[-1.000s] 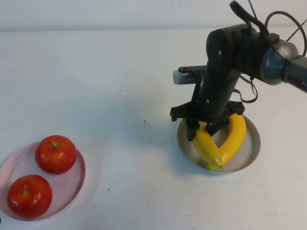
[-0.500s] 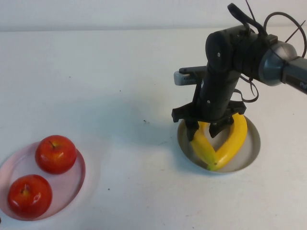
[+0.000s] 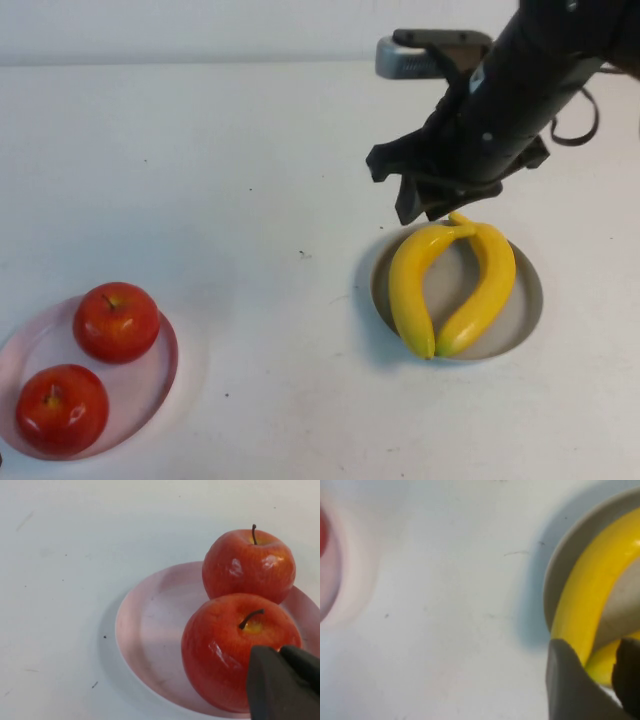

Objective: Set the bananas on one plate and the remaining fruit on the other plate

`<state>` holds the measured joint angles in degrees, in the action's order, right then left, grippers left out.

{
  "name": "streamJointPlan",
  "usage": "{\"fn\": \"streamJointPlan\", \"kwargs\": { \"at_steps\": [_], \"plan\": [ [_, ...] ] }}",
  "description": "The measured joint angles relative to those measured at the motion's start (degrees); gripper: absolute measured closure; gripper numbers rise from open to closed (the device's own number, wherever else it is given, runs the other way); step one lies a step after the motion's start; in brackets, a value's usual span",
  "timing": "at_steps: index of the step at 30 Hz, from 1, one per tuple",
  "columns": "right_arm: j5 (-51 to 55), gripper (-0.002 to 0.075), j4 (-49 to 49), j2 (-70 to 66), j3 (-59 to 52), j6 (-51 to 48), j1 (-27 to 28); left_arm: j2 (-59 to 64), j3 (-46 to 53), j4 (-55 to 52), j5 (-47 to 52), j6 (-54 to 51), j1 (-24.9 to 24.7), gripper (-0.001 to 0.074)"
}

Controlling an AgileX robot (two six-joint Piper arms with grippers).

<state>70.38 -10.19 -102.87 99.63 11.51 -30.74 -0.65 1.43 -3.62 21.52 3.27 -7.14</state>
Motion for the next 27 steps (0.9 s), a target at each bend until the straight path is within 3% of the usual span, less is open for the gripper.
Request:
{"fn": "streamJointPlan", "kwargs": {
  "at_steps": [7, 15, 23, 27],
  "plan": [
    [0.65, 0.058, 0.0, 18.41, -12.39, -1.87, 0.0, 0.0, 0.0, 0.0, 0.0, 0.0, 0.0, 0.0731],
    [1.48, 0.0725, 1.58, 31.31, -17.84, -5.18, 0.0, 0.0, 0.0, 0.0, 0.0, 0.0, 0.0, 0.0731],
    [1.31, 0.0741, 3.52, 34.57, -23.47, -8.25, 0.0, 0.0, 0.0, 0.0, 0.0, 0.0, 0.0, 0.0731],
    [-9.2, 0.0741, 5.79, 40.73, -35.53, -8.38, 1.1, 0.0, 0.0, 0.0, 0.0, 0.0, 0.0, 0.0732]
  ]
}}
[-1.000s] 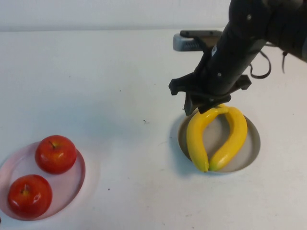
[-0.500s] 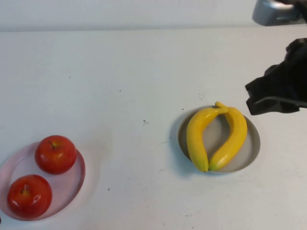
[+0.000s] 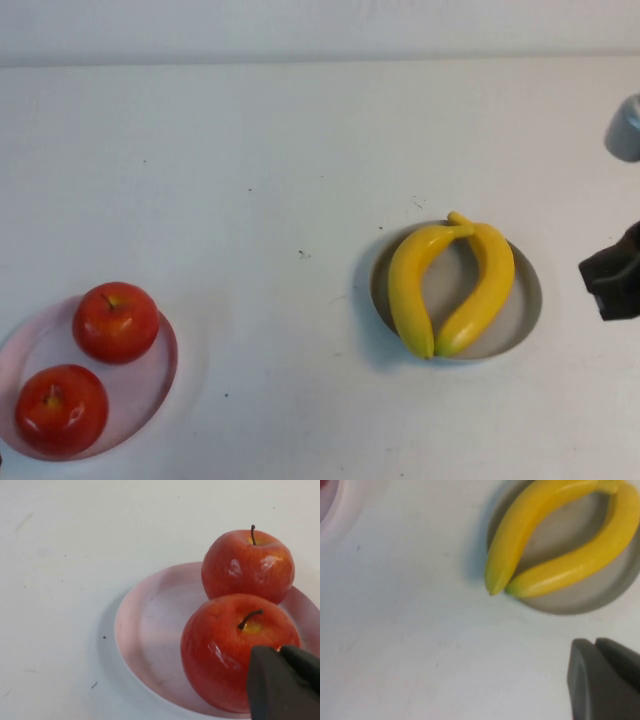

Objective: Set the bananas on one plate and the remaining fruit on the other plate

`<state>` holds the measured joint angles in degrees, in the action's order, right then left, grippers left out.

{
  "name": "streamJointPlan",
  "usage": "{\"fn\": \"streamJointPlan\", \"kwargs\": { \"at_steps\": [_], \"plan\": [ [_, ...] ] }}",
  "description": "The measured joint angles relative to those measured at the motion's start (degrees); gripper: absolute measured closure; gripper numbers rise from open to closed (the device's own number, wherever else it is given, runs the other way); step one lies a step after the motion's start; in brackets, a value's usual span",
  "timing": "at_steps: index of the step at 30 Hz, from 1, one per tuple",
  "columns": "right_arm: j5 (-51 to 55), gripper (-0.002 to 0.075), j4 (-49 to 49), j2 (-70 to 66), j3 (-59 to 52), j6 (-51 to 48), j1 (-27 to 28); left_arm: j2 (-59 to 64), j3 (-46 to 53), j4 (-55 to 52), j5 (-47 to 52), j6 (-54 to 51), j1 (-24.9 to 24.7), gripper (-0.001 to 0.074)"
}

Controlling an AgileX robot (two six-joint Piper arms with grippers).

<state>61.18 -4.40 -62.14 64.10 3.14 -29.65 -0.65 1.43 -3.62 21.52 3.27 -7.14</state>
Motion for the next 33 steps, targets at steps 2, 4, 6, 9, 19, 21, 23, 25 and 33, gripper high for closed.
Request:
{"fn": "streamJointPlan", "kwargs": {
  "at_steps": [2, 4, 6, 9, 19, 21, 23, 25, 33],
  "plan": [
    [-8.07, 0.0741, -0.4, 4.95, -6.4, -0.11, 2.62, 0.0, 0.0, 0.0, 0.0, 0.0, 0.0, 0.0732],
    [-17.33, 0.0741, -1.58, 10.79, -14.92, -0.11, 6.99, 0.0, 0.0, 0.0, 0.0, 0.0, 0.0, 0.0731],
    [-24.48, 0.0741, -1.93, 15.42, -22.72, -0.11, 10.79, 0.0, 0.0, 0.0, 0.0, 0.0, 0.0, 0.0731],
    [-34.92, 0.0741, -2.15, 24.41, -34.95, -0.11, 16.93, 0.0, 0.0, 0.0, 0.0, 0.0, 0.0, 0.0731],
    [-51.23, 0.0741, -2.63, 52.43, -61.32, -0.19, 26.63, 0.0, 0.0, 0.0, 0.0, 0.0, 0.0, 0.0731],
    [-54.59, 0.0741, -2.63, 56.07, -64.26, -0.19, 26.88, 0.0, 0.0, 0.0, 0.0, 0.0, 0.0, 0.0731],
    [-55.33, 0.0741, -2.63, 58.5, -65.37, -0.19, 26.88, 0.0, 0.0, 0.0, 0.0, 0.0, 0.0, 0.0732],
    [-54.77, 0.0741, -2.38, 60.74, -65.47, -0.19, 26.88, 0.0, 0.0, 0.0, 0.0, 0.0, 0.0, 0.0731],
    [-43.24, 0.0741, 0.41, 62.56, -65.47, -0.19, 26.91, 0.0, 0.0, 0.0, 0.0, 0.0, 0.0, 0.0731]
  ]
}}
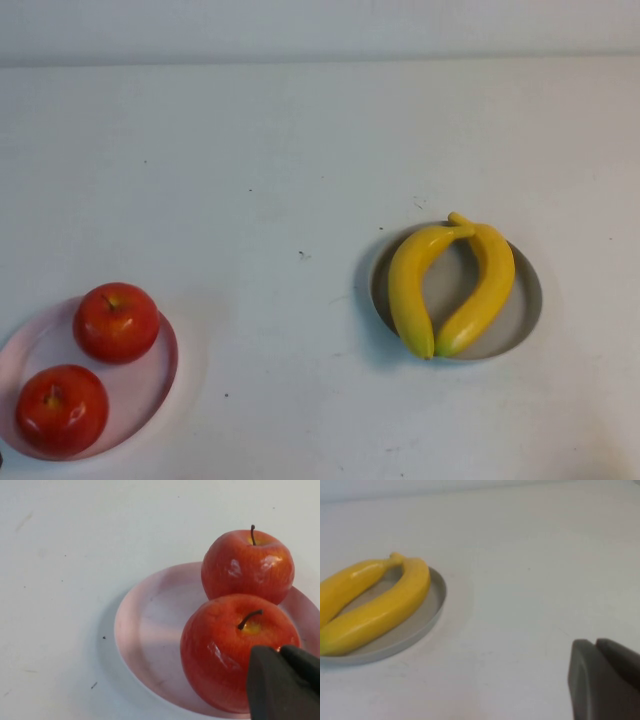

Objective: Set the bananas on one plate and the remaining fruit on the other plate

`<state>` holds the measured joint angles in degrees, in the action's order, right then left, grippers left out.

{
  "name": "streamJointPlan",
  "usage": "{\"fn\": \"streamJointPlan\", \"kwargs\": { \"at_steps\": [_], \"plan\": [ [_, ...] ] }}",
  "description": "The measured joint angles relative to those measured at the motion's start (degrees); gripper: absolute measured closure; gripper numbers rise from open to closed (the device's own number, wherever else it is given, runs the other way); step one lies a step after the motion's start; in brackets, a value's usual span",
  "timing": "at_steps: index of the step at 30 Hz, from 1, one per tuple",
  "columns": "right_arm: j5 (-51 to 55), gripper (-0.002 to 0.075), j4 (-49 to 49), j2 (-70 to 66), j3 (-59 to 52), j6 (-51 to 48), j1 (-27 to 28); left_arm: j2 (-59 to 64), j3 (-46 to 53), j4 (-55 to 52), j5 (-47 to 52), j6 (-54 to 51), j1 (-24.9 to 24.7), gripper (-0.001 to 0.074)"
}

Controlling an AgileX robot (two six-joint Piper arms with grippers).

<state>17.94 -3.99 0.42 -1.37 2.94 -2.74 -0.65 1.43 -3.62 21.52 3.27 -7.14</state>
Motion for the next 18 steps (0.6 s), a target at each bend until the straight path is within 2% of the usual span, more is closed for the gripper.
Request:
{"fn": "streamJointPlan", "kwargs": {
  "at_steps": [18],
  "plan": [
    [1.79, 0.0741, 0.31, 0.39, 0.0, 0.0, 0.09, 0.0, 0.0, 0.0, 0.0, 0.0, 0.0, 0.0731]
  ]
}}
